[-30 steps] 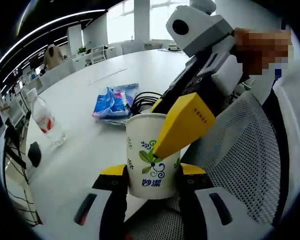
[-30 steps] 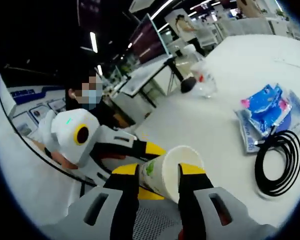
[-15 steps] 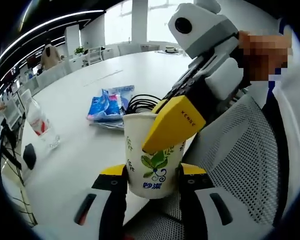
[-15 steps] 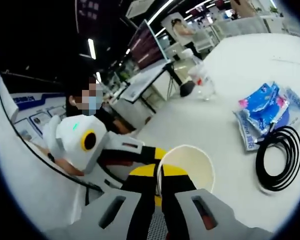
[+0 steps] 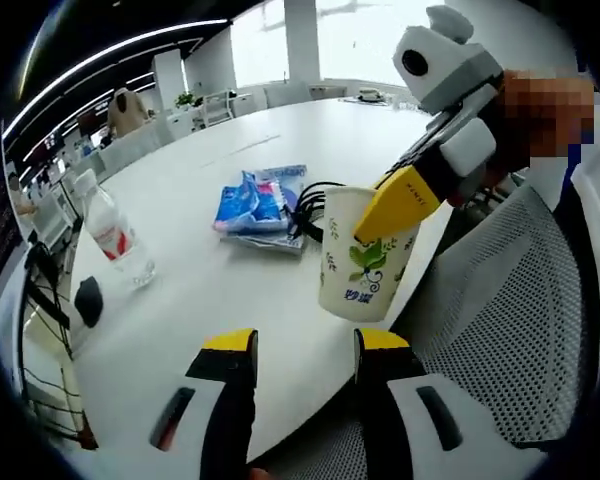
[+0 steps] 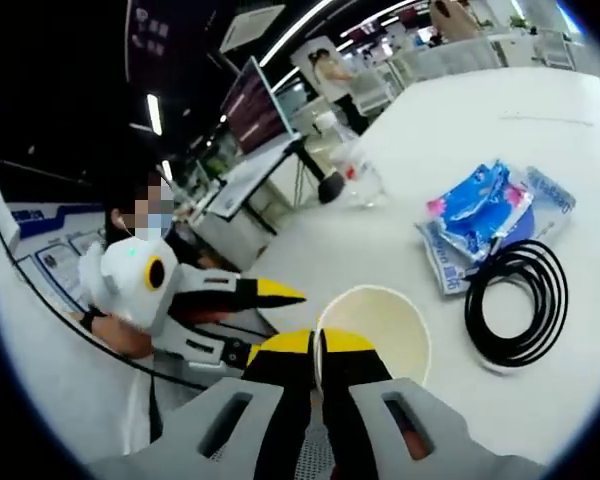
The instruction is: Arrange the tabletop items into an orderly group along one side of the table until the central work area is clear of visible clutter.
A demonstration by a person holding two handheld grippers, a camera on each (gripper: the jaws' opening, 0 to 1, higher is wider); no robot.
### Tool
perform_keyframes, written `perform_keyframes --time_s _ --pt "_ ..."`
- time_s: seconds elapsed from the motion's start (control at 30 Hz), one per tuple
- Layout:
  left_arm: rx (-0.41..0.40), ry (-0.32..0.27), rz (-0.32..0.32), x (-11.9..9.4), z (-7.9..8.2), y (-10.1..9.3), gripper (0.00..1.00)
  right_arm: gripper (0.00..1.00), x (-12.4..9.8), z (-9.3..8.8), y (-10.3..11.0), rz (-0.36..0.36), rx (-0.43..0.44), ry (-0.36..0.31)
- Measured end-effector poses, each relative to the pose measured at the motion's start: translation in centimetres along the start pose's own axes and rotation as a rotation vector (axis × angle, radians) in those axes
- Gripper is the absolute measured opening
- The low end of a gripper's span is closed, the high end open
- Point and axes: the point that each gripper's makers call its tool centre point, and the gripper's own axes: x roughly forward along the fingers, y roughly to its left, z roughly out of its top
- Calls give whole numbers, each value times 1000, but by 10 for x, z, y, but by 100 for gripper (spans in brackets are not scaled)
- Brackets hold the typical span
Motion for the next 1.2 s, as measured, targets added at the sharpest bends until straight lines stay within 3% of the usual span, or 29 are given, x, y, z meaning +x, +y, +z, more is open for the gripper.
perform_keyframes --time_s 0.1,0.23,0.3,0.67,0.87,1.2 --pt "-1 2 81 -4 -5 16 34 0 0 -3 -1 -8 3 4" --pt "-45 -39 156 -9 1 31 33 0 1 -4 -1 -16 -8 14" --pt "-47 -27 177 -9 -2 34 33 0 1 -4 -2 -19 -12 17" --pt "-66 -18 203 -9 -5 40 35 0 17 -1 -7 -21 -71 80" --pt "-57 -16 230 -11 -5 44 35 0 34 20 -9 -16 -149 105" --pt "-41 -34 293 -17 -2 53 34 0 67 61 -12 7 -409 212"
